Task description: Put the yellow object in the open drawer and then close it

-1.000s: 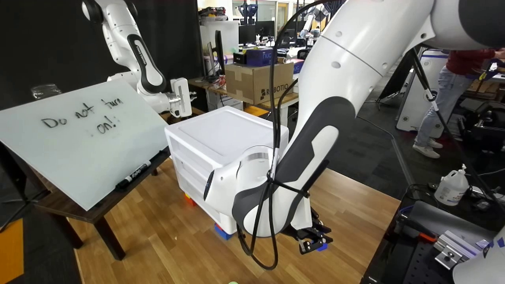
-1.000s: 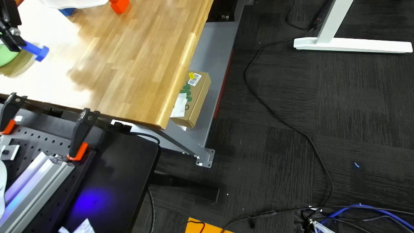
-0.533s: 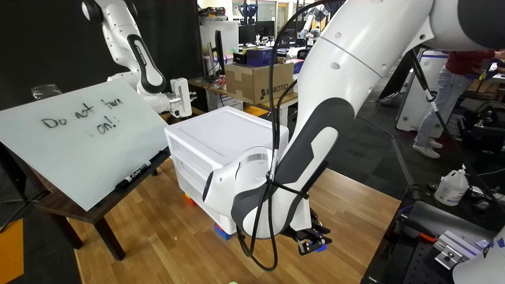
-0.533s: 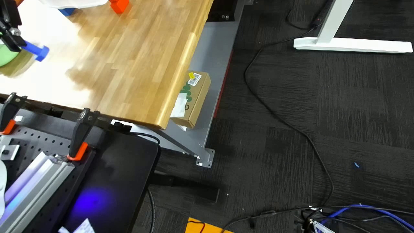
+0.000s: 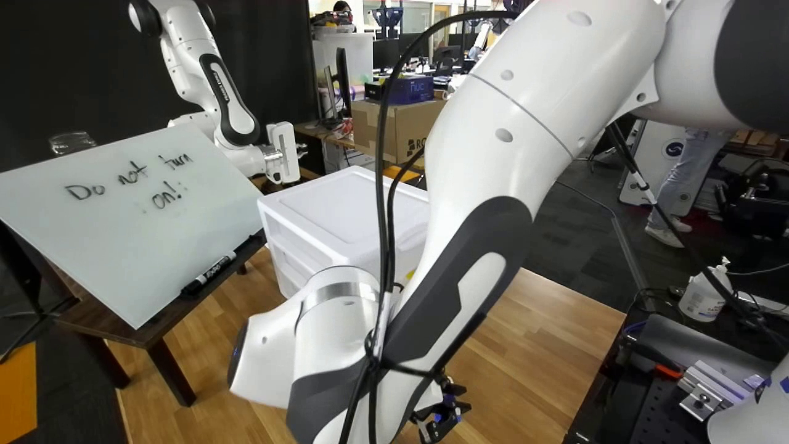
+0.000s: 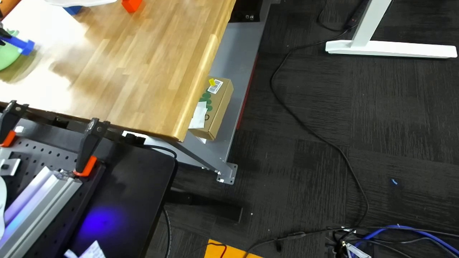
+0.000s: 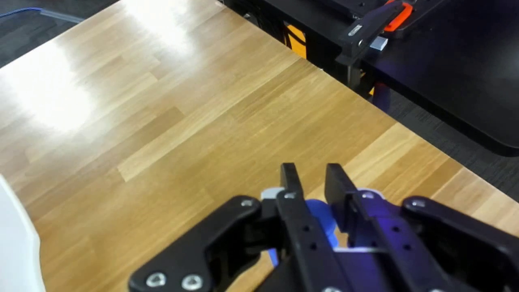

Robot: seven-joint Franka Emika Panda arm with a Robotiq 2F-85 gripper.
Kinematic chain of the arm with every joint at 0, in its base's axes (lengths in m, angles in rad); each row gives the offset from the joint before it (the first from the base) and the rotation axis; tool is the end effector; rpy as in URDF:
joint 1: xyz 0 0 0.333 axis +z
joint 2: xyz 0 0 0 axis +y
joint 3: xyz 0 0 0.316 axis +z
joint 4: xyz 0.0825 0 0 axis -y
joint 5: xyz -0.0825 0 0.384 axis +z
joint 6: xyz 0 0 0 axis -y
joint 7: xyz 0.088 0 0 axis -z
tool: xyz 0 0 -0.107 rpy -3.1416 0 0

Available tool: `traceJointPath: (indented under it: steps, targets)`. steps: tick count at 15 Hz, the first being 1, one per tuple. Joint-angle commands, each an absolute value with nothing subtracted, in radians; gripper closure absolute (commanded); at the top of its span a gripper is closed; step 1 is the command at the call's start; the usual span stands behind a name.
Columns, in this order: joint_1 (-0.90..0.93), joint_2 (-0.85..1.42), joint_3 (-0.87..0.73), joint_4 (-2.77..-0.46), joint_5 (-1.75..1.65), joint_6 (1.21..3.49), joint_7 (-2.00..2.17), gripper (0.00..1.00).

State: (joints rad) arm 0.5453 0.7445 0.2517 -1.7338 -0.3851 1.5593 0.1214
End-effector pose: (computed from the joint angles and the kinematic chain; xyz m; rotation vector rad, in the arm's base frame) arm 0.4166 0.3653 0.1325 2.2124 1.0307 -0.9243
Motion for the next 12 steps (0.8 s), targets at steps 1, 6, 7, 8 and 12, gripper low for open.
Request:
traceJointPath:
  steps: [1, 6, 7, 8, 12]
  targets:
    - [0.612, 0.835, 0.247, -1.585, -0.447, 1.437, 0.048, 0.94]
    - [0.689, 0.900, 0.228, -1.462, -0.513, 1.332, -0.005, 0.94]
    - [0.698, 0.906, 0.225, -1.444, -0.523, 1.318, -0.013, 0.94]
    - [0.706, 0.911, 0.222, -1.429, -0.534, 1.305, -0.019, 0.94]
    - [0.742, 0.927, 0.218, -1.370, -0.570, 1.260, -0.043, 0.94]
